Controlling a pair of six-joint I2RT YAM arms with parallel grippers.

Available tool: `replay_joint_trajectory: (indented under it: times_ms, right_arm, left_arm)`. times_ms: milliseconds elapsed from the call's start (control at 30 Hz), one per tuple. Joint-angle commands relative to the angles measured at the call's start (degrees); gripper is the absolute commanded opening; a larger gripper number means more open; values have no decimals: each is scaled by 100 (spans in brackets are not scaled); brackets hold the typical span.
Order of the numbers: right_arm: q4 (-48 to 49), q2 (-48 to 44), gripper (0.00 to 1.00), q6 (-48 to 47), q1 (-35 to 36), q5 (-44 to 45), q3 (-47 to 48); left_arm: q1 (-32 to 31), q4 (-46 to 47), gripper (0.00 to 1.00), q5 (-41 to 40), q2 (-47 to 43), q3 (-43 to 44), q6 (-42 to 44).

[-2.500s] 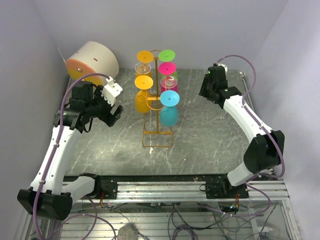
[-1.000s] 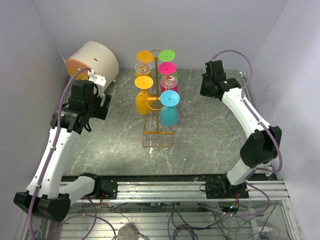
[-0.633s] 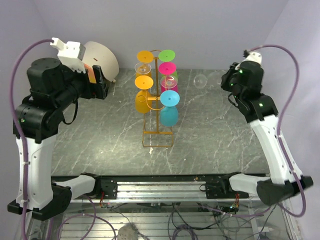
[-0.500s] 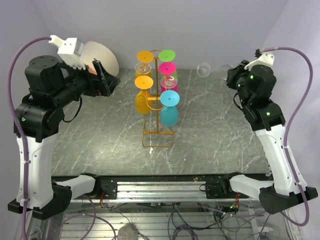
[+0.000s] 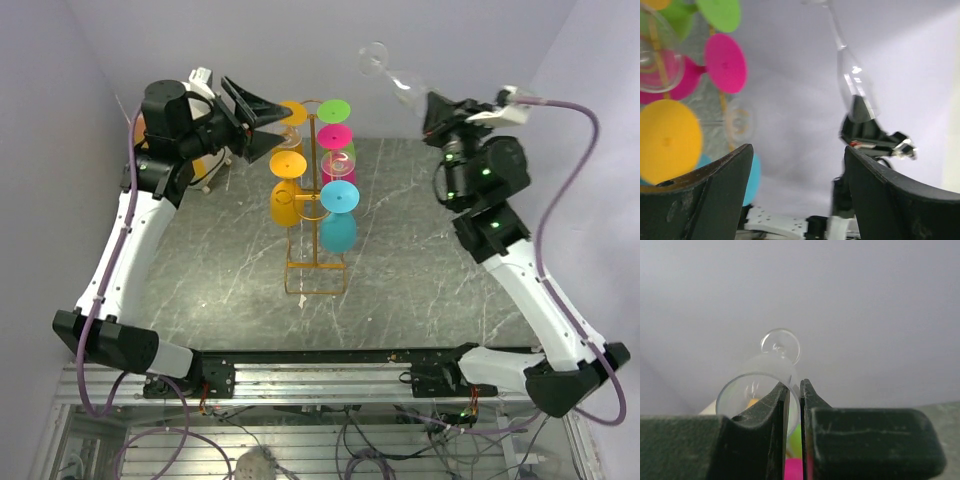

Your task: Place the wine glass upside down on the wine glass rack

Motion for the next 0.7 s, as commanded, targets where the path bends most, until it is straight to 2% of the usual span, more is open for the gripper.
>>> replay_joint_trajectory:
  times_ms: [0, 200, 400, 500, 667]
  right_arm:
    - [2123, 306, 0, -1193, 1078, 747, -200]
    - [3906, 673, 0, -2469, 2168, 1257, -734]
    - [5241, 948, 0, -3240, 2805, 1497, -1052]
    - [5590, 1162, 0, -3566, 3098, 1555, -1001]
    - [5976, 1468, 0, -4210, 3515, 1764, -853]
  left_arm:
    - [36, 1005, 83, -12, -160, 403, -1481]
    - [35, 1457, 77, -50, 72, 389, -2219]
    - [44, 1467, 71, -85, 70, 263, -2266]
    - [44, 1303, 64, -153, 110, 192, -2177]
    - [44, 1037, 64, -309, 183, 212, -1909]
